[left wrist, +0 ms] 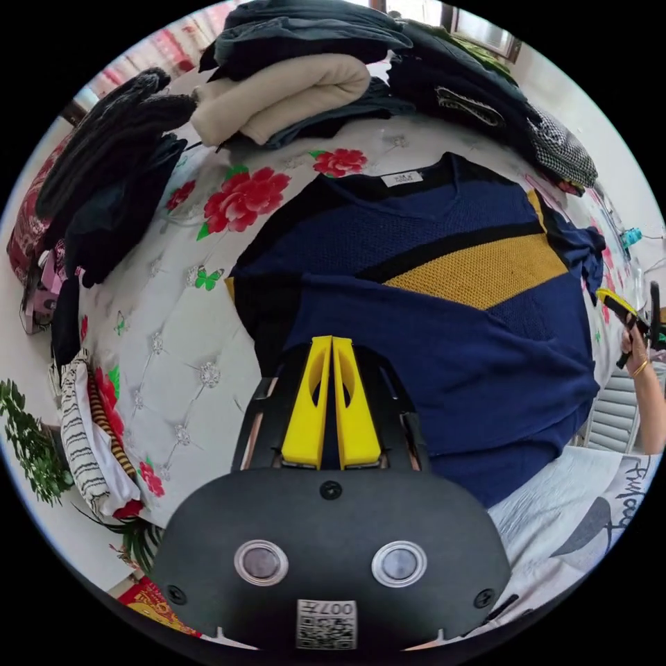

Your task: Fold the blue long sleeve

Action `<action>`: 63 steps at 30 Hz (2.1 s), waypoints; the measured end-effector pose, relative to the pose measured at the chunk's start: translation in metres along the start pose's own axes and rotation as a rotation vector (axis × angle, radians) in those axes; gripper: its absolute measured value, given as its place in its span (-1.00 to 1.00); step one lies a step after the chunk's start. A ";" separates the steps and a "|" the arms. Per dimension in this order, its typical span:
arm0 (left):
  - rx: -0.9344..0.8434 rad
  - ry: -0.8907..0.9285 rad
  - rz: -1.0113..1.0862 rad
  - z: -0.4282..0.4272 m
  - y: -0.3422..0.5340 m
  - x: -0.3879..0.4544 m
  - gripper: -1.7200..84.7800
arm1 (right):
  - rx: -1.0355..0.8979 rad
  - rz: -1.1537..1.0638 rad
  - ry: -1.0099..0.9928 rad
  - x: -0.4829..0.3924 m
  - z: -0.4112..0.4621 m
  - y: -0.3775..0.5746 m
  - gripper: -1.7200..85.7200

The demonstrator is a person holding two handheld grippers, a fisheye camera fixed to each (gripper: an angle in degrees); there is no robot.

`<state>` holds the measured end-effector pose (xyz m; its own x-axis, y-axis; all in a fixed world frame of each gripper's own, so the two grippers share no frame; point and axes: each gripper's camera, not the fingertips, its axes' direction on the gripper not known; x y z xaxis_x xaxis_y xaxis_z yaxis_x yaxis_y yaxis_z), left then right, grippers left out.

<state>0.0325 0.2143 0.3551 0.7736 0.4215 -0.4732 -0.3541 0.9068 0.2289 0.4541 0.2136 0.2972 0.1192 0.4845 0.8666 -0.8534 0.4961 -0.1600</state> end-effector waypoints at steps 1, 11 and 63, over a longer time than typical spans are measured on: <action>0.006 0.011 -0.014 -0.005 0.002 -0.003 -0.98 | 0.087 -0.028 0.076 -0.001 -0.009 0.005 -0.83; -0.042 0.135 -0.149 -0.043 0.062 -0.041 -0.98 | 0.480 -0.029 -0.329 0.072 -0.211 0.027 -0.96; 0.182 0.257 0.096 -0.163 0.221 -0.093 -0.76 | -0.061 -0.467 -0.171 -0.213 0.072 0.186 -0.89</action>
<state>-0.2033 0.3773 0.3105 0.5750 0.5150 -0.6358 -0.3016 0.8558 0.4204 0.2332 0.1506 0.1166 0.3921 0.0782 0.9166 -0.6968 0.6758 0.2405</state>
